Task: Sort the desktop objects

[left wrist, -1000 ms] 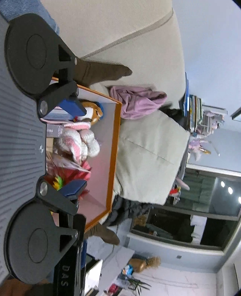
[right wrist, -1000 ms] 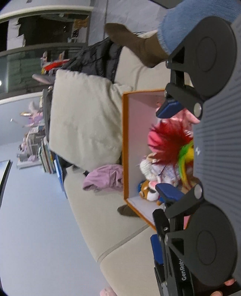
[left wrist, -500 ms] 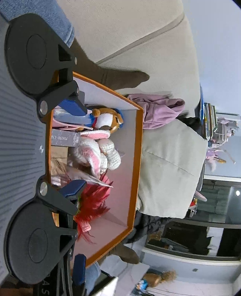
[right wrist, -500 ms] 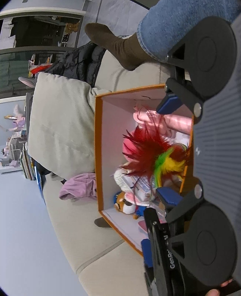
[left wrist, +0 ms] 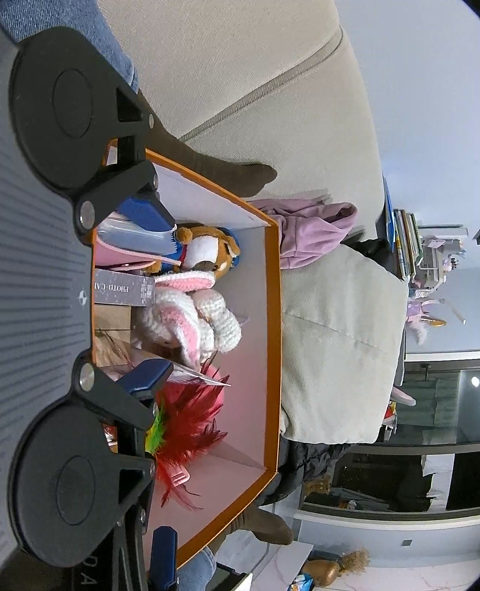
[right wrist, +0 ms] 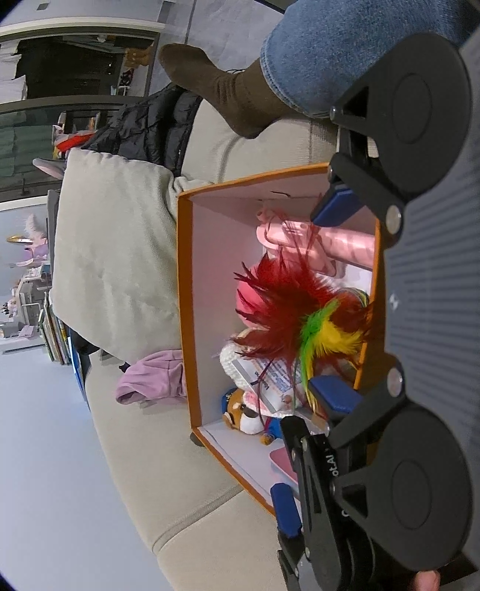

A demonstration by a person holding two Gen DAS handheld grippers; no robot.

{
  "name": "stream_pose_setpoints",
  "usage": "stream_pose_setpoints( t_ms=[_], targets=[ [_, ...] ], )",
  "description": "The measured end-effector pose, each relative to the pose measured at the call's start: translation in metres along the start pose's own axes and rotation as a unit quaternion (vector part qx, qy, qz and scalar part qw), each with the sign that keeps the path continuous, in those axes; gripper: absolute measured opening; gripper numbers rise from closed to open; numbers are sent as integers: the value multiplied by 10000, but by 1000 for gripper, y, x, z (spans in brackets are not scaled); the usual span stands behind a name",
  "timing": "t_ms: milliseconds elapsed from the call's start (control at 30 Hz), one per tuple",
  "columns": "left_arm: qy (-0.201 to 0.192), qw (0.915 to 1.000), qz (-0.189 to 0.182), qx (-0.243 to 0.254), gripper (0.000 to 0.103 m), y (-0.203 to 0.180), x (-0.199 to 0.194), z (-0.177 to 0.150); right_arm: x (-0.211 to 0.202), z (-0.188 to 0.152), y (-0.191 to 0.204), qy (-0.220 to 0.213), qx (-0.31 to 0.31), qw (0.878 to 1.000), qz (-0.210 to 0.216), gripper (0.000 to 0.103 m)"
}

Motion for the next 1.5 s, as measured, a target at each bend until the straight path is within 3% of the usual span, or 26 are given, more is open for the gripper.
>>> stream_pose_setpoints(
  t_ms=[1500],
  targets=[
    [40,10000,45,15,89,0,1,-1,0,0,-1,-78,-67,9999,45,89]
  ],
)
Point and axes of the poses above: each gripper's, at about its wrist camera, not at the fingertips, and x roughly the way its jaws point, y to its left, z to its top, the point moved 5 cm from there along x, roughly the way its jaws point, and after that the axes turned 2 degrees about y, right-handed, at the moved point
